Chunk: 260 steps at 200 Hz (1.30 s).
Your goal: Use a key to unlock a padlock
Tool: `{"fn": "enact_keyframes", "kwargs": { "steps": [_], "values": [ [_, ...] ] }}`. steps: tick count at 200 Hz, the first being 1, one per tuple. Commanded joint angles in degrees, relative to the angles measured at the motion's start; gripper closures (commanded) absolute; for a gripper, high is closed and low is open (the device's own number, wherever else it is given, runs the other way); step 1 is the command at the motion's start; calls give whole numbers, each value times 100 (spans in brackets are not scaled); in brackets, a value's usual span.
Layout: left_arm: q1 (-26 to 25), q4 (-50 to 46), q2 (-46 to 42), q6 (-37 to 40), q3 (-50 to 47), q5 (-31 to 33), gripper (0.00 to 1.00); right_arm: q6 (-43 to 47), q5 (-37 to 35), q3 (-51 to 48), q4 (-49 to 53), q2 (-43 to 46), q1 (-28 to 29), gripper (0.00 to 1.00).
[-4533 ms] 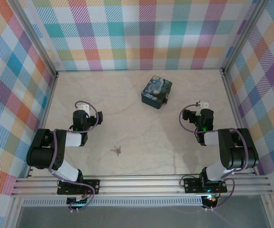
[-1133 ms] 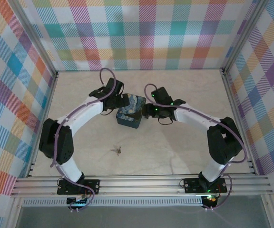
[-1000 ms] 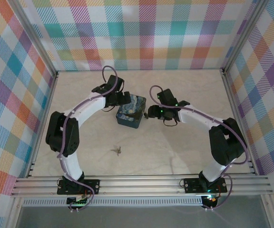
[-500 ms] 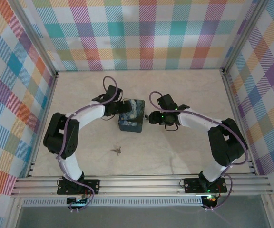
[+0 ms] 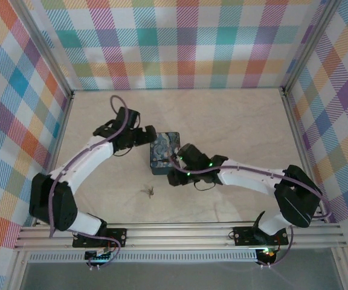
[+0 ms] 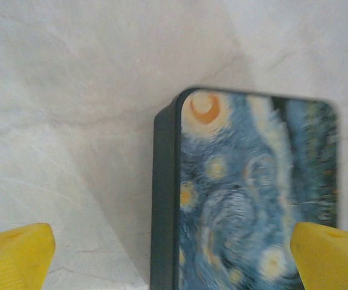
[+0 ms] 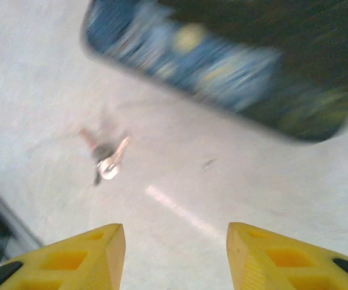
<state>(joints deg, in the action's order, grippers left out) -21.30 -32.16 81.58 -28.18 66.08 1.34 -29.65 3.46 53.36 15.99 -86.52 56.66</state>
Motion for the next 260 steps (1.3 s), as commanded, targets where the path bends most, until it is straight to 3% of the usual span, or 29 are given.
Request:
{"fn": "enact_keyframes", "kwargs": {
  "steps": [1, 56, 137, 234, 260],
  "values": [
    [451, -564, -226, -580, -529, 9, 1, -15, -232, 135, -49, -374, 509, 55],
    [1370, -405, -1086, -1046, -2009, -270, 2, -124, -1025, 1367, 187, -1698, 1066, 60],
    [1464, -574, -1423, -838, -2300, -327, 2, -433, -917, 2059, 123, -2630, 1085, 48],
    [1460, -682, -1728, -734, -2294, -460, 4, -1001, -942, 2284, 488, -2982, 1084, 70],
    [1415, -815, -1896, -666, -2281, -407, 5, -1197, -958, 2276, 573, -3037, 1084, 81]
  ]
}}
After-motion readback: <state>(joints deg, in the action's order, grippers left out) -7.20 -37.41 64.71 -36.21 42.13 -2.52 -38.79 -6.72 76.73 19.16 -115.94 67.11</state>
